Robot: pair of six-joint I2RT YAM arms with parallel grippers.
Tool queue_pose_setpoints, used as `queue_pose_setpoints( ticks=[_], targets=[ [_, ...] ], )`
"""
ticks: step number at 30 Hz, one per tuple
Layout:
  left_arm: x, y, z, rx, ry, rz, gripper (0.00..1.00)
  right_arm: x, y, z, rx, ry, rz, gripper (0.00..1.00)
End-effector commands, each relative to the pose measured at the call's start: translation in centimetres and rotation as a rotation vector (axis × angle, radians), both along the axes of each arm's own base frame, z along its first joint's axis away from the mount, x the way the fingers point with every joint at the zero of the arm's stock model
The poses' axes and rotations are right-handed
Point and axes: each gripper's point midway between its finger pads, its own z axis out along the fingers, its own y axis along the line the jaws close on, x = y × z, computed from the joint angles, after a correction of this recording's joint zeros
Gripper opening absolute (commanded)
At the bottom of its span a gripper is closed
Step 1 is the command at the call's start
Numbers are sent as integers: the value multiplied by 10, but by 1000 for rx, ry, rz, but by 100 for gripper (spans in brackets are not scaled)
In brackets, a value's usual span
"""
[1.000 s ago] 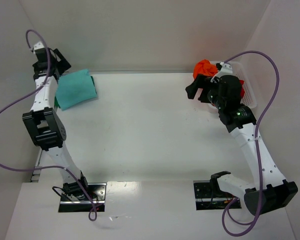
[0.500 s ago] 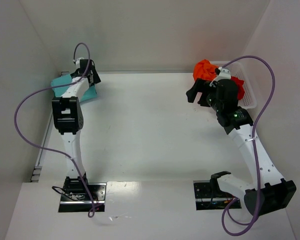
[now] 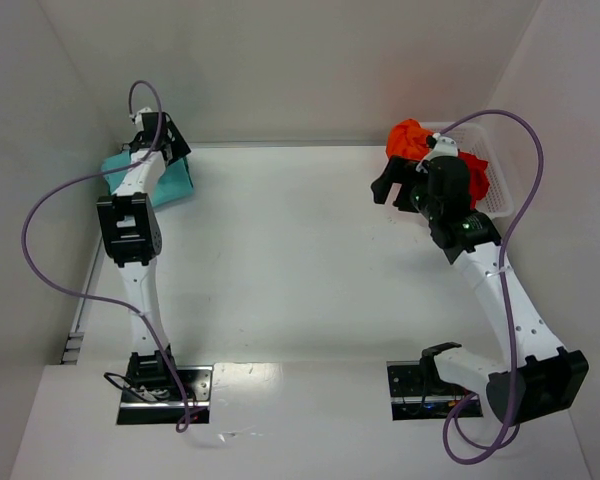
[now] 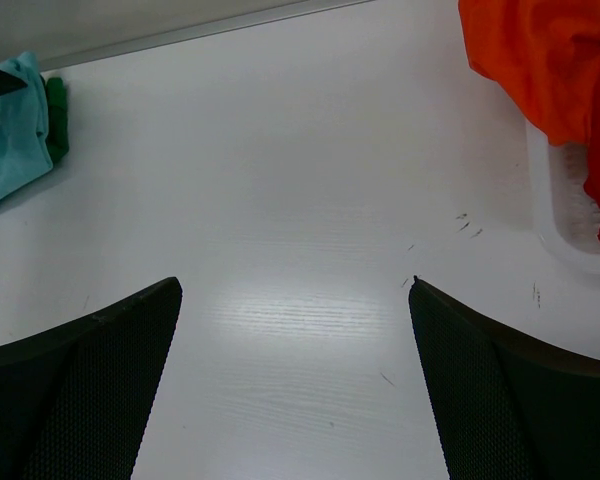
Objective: Fold and stack the t-shirts
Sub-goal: Put the neatly folded tshirt into the corner of the board with the left arm
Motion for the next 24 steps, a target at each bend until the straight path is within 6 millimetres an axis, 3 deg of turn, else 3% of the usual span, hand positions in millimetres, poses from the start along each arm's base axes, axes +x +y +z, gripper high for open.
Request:
queue_pose_setpoints(
  ticks=[1, 2, 3, 4, 5, 6, 8, 9, 10, 11, 12, 14, 15, 16, 17, 18, 19, 20, 21, 22, 23, 24],
  targets=[
    [8, -19, 62, -54, -131, -61, 97, 4, -4, 27, 12, -90, -17, 100],
    [5, -21, 67, -59, -137, -70, 98, 1, -4, 32, 25, -100, -21, 100],
    [1, -26, 92, -60, -171, -100, 98, 1, -4, 32, 25, -100, -21, 100],
    [-3, -28, 103, -56, -184, -117, 98, 0, -4, 35, 35, -100, -24, 100],
    [-6, -40, 114, -48, -194, -150, 98, 1, -7, 48, 34, -122, -42, 100],
    [-15, -45, 136, 12, -208, -186, 98, 7, -9, 44, 41, -92, -68, 100],
    [-29, -57, 155, 94, -195, -213, 98, 12, -16, 36, 13, -28, -103, 100],
    [-44, -76, 181, 158, -208, -264, 98, 19, -17, 39, -5, -22, -110, 100],
    [-56, -80, 187, 191, -190, -257, 100, 20, -17, 40, -7, -13, -110, 100],
    [-69, -89, 178, 199, -155, -284, 100, 21, -20, 46, -9, -26, -124, 100],
    [-88, -104, 206, 201, -198, -309, 100, 22, -21, 46, -13, -27, -134, 100],
    [-111, -125, 213, 131, -218, -409, 100, 22, -29, 64, -6, -77, -163, 100],
    [-137, -139, 216, 88, -229, -460, 100, 24, -30, 73, -3, -102, -173, 100],
    [-148, -147, 219, 38, -253, -479, 100, 21, -33, 77, -3, -115, -183, 100],
    [-171, -160, 239, 6, -307, -552, 100, 21, -35, 90, 5, -153, -196, 100],
    [-182, -165, 235, -19, -312, -574, 100, 22, -38, 93, 4, -167, -210, 100],
    [-194, -175, 209, -47, -276, -600, 100, 23, -45, 93, -3, -168, -241, 100],
    [-206, -186, 203, -72, -278, -651, 100, 27, -45, 92, -3, -168, -242, 100],
    [-220, -188, 207, -78, -292, -668, 100, 32, -48, 86, -9, -152, -252, 100],
    [-228, -190, 199, -91, -268, -679, 100, 36, -47, 79, -14, -136, -252, 100],
    [-237, -192, 183, -116, -232, -684, 100, 43, -44, 59, -26, -87, -241, 100],
    [-244, -196, 185, -138, -239, -702, 100, 48, -42, 53, -23, -85, -232, 100]
  ],
)
